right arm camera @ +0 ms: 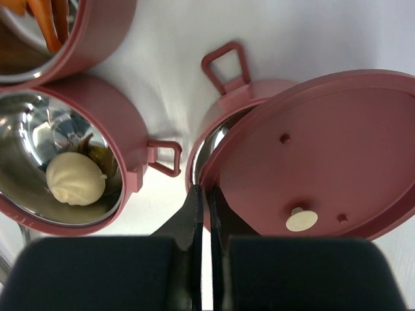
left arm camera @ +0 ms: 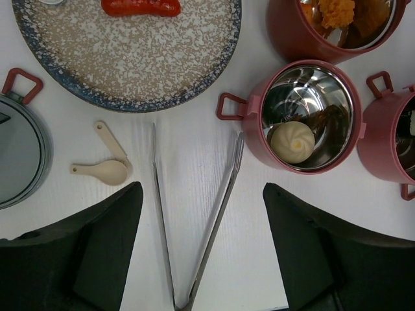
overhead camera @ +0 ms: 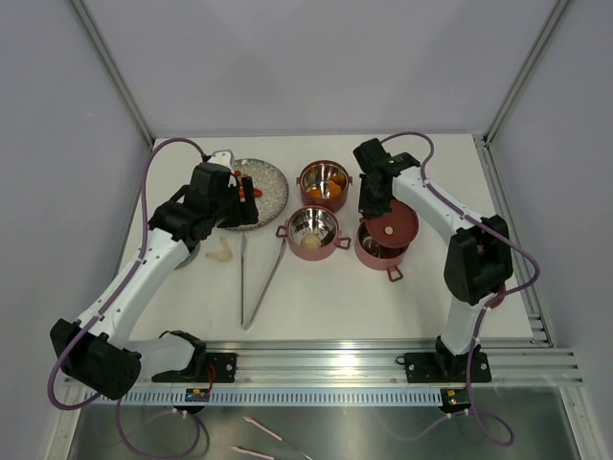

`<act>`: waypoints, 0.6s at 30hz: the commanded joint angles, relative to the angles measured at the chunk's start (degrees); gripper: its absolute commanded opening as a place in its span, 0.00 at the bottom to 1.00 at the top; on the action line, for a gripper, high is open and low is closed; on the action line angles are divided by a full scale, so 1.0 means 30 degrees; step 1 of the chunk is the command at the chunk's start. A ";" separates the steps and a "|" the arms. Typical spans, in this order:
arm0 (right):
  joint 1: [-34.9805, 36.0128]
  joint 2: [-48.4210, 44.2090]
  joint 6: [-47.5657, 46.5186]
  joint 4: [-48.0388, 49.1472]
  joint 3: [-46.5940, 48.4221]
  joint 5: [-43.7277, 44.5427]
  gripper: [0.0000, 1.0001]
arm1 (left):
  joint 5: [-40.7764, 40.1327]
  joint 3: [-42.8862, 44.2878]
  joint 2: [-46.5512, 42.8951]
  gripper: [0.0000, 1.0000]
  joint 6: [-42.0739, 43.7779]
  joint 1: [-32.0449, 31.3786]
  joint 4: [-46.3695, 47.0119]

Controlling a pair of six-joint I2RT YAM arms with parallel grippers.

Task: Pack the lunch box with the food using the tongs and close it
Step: Close the box lid on the packing box.

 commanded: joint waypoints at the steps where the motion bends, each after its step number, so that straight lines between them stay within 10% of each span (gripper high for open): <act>1: 0.0932 0.0770 -0.1028 0.0290 0.0928 -0.1115 0.00 | -0.0576 -0.0073 -0.0664 0.78 -0.0104 0.0144 0.0208; 18: 0.1374 0.1828 -0.0530 0.0613 -0.0361 -0.0590 0.00 | -0.0576 -0.0014 -0.0606 0.78 0.0043 0.0202 0.0090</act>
